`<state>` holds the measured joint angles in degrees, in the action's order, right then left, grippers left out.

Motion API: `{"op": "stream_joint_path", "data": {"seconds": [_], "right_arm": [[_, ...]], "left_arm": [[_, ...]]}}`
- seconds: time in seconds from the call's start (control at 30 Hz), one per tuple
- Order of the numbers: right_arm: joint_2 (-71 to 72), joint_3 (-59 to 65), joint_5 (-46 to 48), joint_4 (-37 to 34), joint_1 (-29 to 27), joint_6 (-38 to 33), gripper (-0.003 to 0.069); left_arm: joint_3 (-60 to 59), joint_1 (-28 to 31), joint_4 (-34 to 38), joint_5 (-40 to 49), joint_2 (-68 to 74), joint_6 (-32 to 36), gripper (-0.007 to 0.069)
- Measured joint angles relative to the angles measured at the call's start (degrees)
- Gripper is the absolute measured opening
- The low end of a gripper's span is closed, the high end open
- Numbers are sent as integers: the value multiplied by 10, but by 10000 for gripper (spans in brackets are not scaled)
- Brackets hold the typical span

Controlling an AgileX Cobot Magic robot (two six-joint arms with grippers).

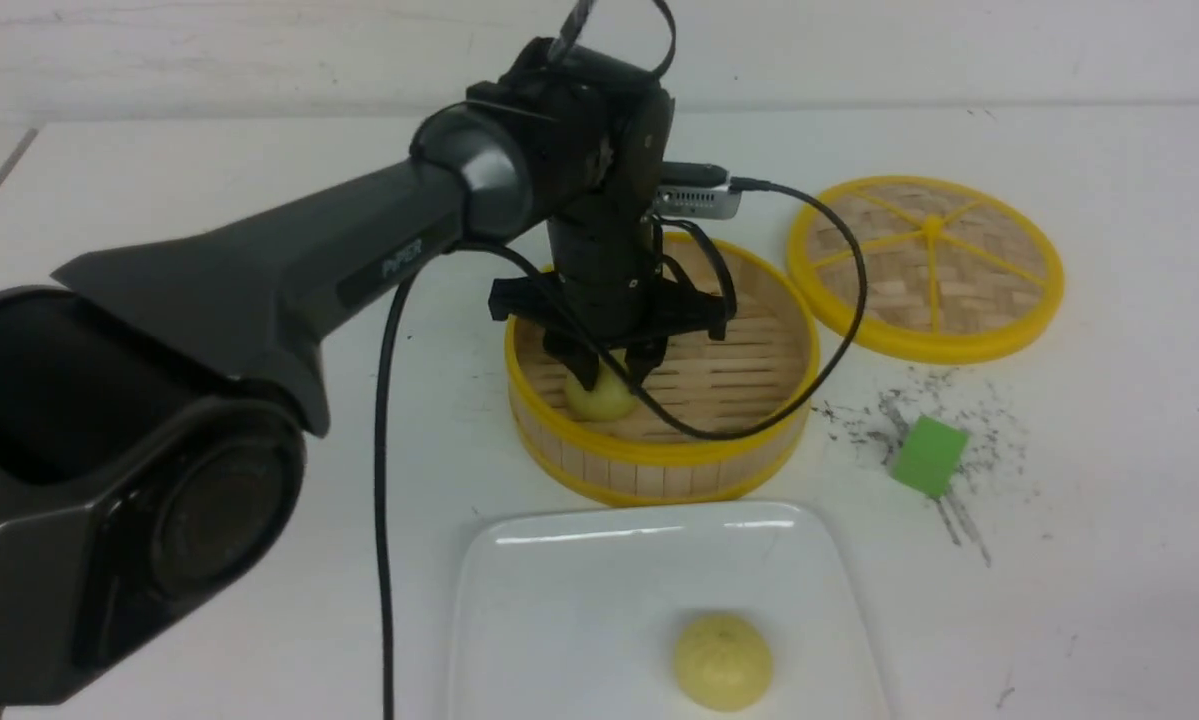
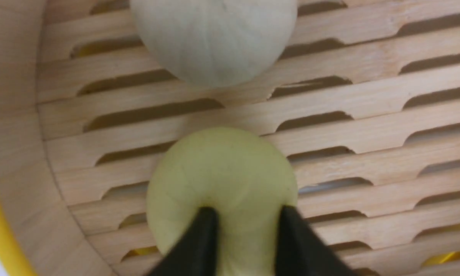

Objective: Put the steamed buns into the plate on the white tablecloth.
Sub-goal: 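Reach into the bamboo steamer and grasp a bun with the left gripper, then carry the bun from the bamboo steamer to the plate with the left gripper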

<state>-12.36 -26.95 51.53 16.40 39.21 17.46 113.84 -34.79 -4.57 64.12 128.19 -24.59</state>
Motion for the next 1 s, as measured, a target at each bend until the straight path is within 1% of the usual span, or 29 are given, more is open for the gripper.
{"op": "stream_joint_path", "data": {"seconds": [0.07, 0.1, 0.17, 0.3, 0.43, 0.6, 0.67, 0.77, 0.8, 0.9, 0.97, 1.0], "right_arm": [[0, 0, -3, -1, 0, 0, 1], [0, 0, -3, -2, 0, 0, 1], [0, 0, -3, -4, 0, 0, 1], [0, 0, -3, -4, 0, 0, 4], [0, 0, -3, -5, 0, 0, 5], [0, 0, -3, -9, 0, 0, 8], [0, 0, 0, -9, 0, 0, 12], [0, 0, 4, -9, 0, 0, 15], [0, 0, 4, -9, 0, 0, 16], [0, 0, 4, -9, 0, 0, 18], [0, 0, 4, -9, 0, 0, 20], [0, 0, 4, -9, 0, 0, 20]], "left_arm": [[1, -1, 0, 3, 1, 1, 88], [5, -1, 1, 8, 0, 5, 57], [14, -1, 3, 22, -4, 13, 25], [54, -3, 14, 62, -26, 27, 21], [99, -12, 16, 66, -75, 36, 20], [104, -16, 58, 68, -166, 56, 20], [79, -20, 74, 68, -213, 72, 20], [14, -40, 79, 68, -283, 74, 20], [-34, -57, 79, 68, -320, 68, 21], [-108, -86, 79, 68, -363, 52, 22], [-206, -128, 66, 68, -390, 20, 22], [-235, -143, 56, 68, -392, 5, 22]]}}
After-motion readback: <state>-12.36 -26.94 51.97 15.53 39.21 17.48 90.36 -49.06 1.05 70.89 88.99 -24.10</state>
